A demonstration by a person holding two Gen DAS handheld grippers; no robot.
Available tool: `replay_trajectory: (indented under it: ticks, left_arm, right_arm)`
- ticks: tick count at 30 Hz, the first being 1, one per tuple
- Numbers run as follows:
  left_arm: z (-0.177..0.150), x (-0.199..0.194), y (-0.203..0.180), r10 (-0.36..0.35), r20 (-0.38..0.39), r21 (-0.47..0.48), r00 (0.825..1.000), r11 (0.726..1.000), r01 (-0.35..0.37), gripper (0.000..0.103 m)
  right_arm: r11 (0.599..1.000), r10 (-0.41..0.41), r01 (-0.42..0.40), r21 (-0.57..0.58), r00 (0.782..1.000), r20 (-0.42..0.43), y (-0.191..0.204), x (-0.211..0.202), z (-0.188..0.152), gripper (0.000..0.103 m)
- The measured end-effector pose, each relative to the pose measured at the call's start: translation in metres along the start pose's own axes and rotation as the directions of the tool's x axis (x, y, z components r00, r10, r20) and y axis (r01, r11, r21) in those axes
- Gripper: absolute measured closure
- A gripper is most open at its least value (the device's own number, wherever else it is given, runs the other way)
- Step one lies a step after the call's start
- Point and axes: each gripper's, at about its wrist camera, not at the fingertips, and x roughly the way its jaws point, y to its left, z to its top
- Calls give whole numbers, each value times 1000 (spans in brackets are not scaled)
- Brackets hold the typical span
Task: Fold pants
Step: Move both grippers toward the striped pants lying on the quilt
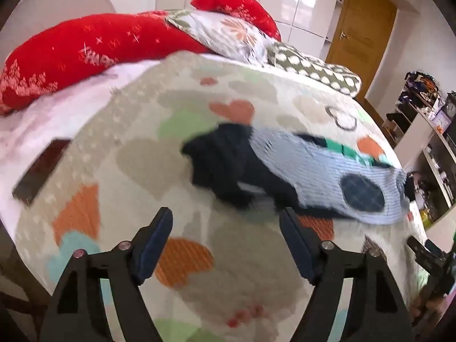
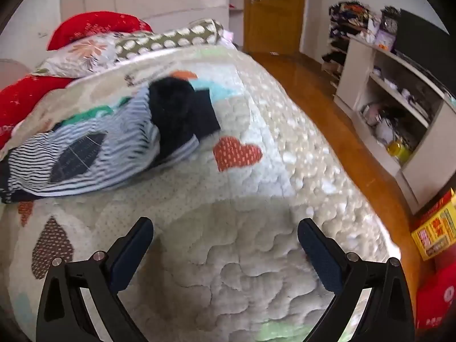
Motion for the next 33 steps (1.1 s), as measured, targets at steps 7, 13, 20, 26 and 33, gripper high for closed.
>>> replay_trajectory:
  ticks: [7, 13, 20, 26, 33]
  left_arm:
    - [25, 15, 13, -9, -48, -41, 999, 999, 7, 23]
    - [15, 23, -38, -141, -117, 49, 983, 988, 147, 23]
    - [2, 37, -114, -238, -223, 187, 945, 941, 281, 23]
    - [1, 69, -105, -249, -255, 90, 934, 956, 279, 23]
    - [9, 78, -101, -283, -288, 2, 915, 955, 297, 23]
  right_arm:
    - [994, 112, -112, 1, 994, 5, -8, -12, 25, 1]
    - [978, 197, -194, 73, 980, -38, -12, 5, 44, 35]
    - [941, 321, -315, 126, 946, -37, -8, 14, 59, 35]
    - [942, 329, -322, 97, 942, -69, 6, 28, 62, 35]
    - [941, 330, -318, 113, 938, -108, 14, 44, 65, 60]
